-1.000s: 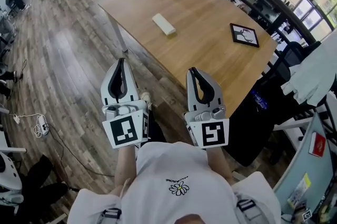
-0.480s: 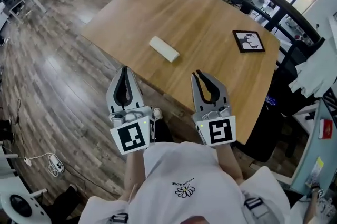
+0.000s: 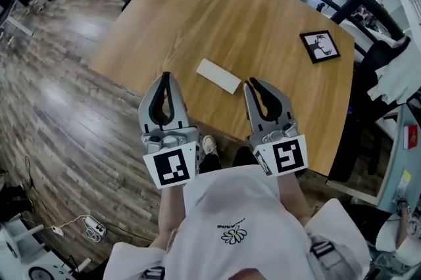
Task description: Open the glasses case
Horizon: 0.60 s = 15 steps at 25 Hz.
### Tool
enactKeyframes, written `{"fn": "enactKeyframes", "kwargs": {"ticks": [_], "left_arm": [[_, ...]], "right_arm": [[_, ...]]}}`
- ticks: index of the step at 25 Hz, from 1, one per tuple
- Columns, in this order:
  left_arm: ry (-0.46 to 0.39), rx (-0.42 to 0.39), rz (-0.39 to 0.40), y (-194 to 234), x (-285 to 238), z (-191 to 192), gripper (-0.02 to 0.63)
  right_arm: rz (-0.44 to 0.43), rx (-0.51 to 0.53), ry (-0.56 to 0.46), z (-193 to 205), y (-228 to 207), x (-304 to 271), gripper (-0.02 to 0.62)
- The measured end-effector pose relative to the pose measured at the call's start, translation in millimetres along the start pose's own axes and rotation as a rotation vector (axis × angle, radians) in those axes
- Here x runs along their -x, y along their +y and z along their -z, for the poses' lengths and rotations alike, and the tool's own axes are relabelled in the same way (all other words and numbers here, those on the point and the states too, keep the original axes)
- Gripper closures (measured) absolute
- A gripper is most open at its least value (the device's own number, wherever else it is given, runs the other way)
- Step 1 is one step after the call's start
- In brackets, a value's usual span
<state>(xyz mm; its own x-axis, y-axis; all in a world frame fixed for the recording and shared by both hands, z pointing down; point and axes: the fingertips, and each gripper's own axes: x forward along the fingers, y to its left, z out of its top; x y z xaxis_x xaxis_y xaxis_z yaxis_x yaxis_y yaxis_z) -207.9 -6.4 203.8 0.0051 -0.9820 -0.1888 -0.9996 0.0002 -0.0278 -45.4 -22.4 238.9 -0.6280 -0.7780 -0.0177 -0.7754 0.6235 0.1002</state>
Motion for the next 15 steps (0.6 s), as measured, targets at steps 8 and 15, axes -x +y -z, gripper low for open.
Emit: {"fn": "enactKeyframes", "kwargs": {"ticks": [8,15], "left_arm": [[0.057,-0.038,0.098,-6,-36,31,0.589],[0.076,-0.052,0.131,-5,-65,39,0.589]], "right_arm": [[0.044,0.018,0.022,9,-24,-33,0.568],[0.03,0.002,0.049,18,-30,-57,0.568]]}}
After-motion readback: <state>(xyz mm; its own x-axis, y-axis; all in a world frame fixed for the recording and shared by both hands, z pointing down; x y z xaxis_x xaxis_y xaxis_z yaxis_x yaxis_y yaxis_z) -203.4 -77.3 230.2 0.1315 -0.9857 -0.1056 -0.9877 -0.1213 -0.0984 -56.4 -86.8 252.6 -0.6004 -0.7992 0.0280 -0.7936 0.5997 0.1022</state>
